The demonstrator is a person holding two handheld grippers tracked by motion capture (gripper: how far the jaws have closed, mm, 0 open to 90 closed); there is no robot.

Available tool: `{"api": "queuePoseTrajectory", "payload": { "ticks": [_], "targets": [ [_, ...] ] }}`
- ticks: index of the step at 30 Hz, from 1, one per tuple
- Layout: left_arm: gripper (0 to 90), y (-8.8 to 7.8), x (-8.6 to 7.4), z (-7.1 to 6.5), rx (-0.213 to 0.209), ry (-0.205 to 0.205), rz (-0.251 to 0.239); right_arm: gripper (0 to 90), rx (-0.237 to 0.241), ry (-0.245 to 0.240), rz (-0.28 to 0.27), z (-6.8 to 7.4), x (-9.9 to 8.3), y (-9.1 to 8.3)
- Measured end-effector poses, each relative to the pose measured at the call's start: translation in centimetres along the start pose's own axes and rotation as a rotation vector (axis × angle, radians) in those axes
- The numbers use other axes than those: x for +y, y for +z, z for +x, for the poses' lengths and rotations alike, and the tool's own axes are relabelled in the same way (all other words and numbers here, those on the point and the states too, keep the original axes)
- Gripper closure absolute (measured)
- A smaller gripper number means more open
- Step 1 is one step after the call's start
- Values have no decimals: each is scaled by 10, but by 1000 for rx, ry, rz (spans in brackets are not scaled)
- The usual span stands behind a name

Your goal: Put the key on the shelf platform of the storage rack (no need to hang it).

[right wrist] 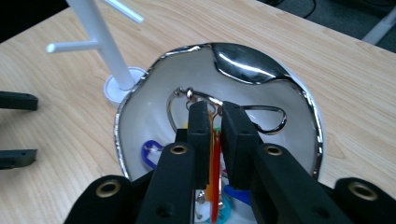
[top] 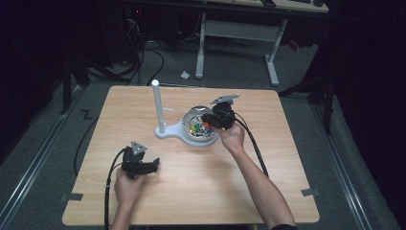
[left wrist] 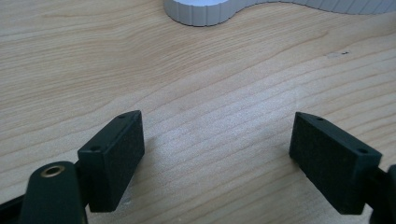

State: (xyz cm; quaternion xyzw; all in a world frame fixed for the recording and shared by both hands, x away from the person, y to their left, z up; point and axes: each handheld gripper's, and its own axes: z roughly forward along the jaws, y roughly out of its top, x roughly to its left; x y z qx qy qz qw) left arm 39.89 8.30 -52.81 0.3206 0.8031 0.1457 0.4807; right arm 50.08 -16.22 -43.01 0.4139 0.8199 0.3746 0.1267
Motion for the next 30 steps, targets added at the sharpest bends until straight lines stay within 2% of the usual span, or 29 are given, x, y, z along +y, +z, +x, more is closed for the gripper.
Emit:
{"api": "queuePoseTrajectory", "payload": {
  "ticks": [1,4,8,10,11,17,23,30],
  "targets": [
    [184,0,0,0,0,0,0,772,-6,14,-5,-2,-2,1],
    [184,0,0,1,-6,16,-2,745,-12,15,-7,-3,-5,1],
    [184,0,0,0,-2,7,-1,716,-10,34,-14,-4,-8,-2],
    [183,0,0,0,1,3,-3,661,-9,38,-33,-5,-11,-7],
    [183,0,0,0,1,3,-3,661,-9,38,-33,-5,-11,-7],
    [184,0,0,0,1,3,-4,546,-1,79,-59,-11,-17,-24],
    [184,0,0,0,1,3,-4,496,-7,96,-70,-17,-22,-35],
    [183,0,0,0,1,3,-4,488,-23,81,-87,-16,-22,-47]
  ]
}}
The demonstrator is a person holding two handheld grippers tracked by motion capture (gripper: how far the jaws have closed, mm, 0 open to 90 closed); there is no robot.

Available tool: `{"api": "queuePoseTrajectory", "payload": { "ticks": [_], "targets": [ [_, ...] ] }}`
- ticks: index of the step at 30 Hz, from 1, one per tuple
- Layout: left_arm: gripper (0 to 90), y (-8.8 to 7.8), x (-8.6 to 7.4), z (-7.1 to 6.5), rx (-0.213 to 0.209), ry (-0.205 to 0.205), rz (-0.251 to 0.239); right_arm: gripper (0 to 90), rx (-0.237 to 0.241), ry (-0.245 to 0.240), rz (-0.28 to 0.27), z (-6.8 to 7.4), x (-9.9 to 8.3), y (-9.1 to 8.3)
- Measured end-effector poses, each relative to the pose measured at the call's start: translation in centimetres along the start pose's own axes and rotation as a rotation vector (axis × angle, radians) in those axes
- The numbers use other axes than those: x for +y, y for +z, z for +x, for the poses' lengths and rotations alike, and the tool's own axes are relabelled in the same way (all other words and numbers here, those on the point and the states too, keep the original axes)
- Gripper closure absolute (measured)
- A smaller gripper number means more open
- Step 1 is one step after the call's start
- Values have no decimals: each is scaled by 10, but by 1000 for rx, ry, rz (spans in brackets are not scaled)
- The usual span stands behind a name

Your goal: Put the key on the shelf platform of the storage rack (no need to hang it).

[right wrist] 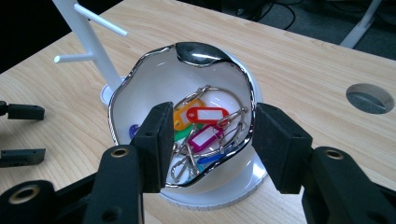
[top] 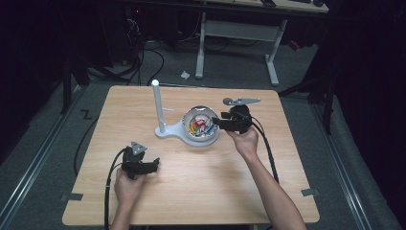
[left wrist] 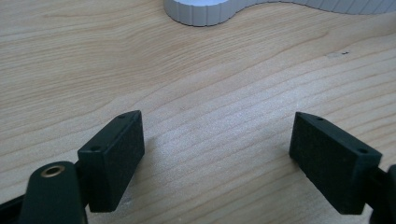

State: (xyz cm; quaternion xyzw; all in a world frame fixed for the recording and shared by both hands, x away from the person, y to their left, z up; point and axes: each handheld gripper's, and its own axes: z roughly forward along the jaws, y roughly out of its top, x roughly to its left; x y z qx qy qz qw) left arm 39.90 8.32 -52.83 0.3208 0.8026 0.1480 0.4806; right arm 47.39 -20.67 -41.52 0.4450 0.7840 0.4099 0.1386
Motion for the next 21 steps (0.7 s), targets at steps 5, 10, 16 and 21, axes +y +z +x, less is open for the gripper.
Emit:
{"api": "queuePoseTrajectory", "payload": {
  "ticks": [5,10,16,21],
  "targets": [
    [184,0,0,0,1,-2,0,484,-4,-9,-7,0,0,-6],
    [183,0,0,0,1,-2,0,476,-5,-15,-7,0,0,-15],
    [184,0,0,0,0,-1,0,470,-13,-25,-14,0,0,-26],
    [184,0,0,0,0,0,0,467,-13,-19,-19,-3,-1,-32]
  ]
}}
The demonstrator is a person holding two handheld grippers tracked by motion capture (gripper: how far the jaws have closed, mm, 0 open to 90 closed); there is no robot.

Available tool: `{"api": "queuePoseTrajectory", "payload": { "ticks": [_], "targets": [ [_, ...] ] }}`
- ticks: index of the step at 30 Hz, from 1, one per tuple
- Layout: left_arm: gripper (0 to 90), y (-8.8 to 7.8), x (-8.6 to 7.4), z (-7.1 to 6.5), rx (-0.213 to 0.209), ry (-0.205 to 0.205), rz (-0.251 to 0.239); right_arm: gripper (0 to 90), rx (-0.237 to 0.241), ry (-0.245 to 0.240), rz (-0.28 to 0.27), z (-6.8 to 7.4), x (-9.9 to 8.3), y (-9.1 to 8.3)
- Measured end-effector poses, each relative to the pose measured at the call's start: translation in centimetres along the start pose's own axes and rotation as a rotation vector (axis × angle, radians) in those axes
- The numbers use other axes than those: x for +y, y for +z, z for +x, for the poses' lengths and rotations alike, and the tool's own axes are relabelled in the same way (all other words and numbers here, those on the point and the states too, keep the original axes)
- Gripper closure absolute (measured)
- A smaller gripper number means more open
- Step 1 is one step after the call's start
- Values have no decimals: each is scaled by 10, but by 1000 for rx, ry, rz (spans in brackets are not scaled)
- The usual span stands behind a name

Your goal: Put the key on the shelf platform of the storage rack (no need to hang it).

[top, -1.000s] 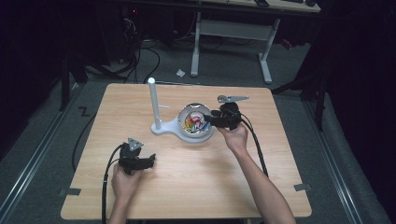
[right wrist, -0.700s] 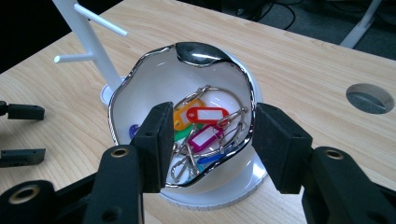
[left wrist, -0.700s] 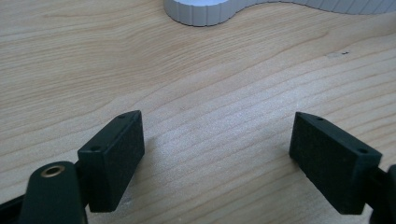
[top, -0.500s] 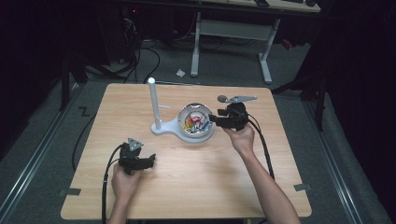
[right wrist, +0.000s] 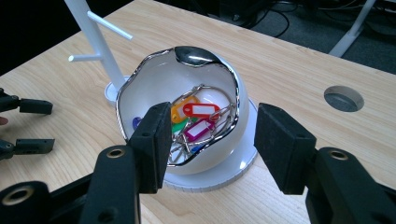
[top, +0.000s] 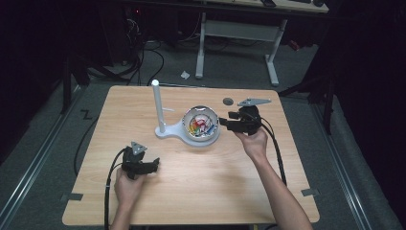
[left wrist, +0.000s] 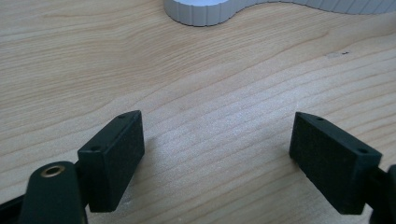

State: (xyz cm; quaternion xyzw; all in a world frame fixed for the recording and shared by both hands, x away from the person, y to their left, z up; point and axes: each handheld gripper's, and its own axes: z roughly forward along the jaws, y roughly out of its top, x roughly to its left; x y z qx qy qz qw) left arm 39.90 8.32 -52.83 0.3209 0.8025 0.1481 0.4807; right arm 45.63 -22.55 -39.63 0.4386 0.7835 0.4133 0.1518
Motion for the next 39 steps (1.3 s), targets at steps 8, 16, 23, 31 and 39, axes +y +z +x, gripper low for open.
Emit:
{"api": "queuePoseTrajectory", "payload": {
  "ticks": [8,16,23,31,39],
  "targets": [
    [184,0,0,0,0,-1,0,477,10,4,-25,0,-1,-13],
    [184,0,0,0,0,-1,0,482,-8,33,-43,-7,-9,-29],
    [184,0,0,0,0,0,0,479,-21,31,-45,-9,-12,-41],
    [183,0,0,0,0,0,0,494,-38,42,-77,-15,-26,-63],
    [184,0,0,0,1,-2,0,489,-42,35,-87,-14,-28,-75]
  ]
}}
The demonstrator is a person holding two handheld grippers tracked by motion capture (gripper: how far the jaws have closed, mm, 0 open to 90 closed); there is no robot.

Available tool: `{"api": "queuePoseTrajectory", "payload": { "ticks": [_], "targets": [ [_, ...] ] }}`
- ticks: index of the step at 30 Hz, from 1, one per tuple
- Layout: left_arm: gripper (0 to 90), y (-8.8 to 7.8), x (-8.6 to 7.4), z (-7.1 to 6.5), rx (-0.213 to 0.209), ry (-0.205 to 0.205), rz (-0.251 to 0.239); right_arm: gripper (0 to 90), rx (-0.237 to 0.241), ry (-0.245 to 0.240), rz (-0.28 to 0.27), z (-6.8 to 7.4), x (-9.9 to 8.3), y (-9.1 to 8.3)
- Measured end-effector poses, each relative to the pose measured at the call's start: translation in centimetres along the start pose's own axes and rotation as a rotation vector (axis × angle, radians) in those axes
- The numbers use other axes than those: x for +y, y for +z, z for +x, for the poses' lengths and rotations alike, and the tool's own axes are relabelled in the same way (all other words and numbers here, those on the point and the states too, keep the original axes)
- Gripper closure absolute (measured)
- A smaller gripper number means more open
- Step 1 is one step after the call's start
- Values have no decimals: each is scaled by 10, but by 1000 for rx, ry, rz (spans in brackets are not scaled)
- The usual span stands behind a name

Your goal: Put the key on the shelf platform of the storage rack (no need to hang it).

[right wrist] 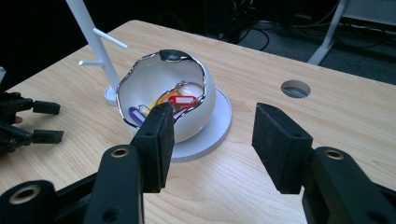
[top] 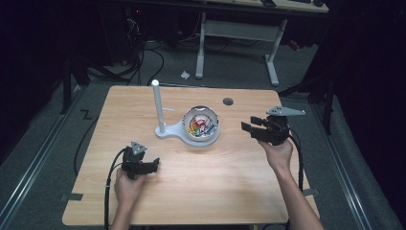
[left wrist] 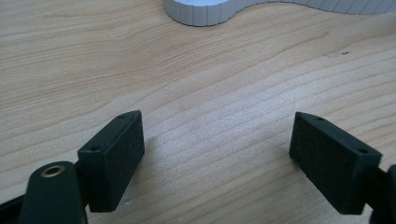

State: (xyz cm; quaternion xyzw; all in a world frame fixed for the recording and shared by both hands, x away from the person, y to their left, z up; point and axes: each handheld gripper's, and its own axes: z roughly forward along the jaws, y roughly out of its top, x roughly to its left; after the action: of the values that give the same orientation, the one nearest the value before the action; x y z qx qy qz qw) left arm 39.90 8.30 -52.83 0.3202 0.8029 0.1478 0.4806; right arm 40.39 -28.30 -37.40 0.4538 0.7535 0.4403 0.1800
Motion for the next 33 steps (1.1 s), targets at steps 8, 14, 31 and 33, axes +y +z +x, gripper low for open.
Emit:
{"api": "queuePoseTrajectory", "payload": {
  "ticks": [8,14,31,33],
  "targets": [
    [184,0,0,1,-4,8,1,502,-29,-20,-20,5,-4,-13],
    [184,0,0,1,-4,9,1,519,-48,-12,-37,4,-12,-24],
    [183,0,0,0,-4,8,1,517,-83,7,-63,7,-32,-53],
    [183,0,0,0,-4,8,1,516,-86,16,-65,6,-35,-56]
  ]
}}
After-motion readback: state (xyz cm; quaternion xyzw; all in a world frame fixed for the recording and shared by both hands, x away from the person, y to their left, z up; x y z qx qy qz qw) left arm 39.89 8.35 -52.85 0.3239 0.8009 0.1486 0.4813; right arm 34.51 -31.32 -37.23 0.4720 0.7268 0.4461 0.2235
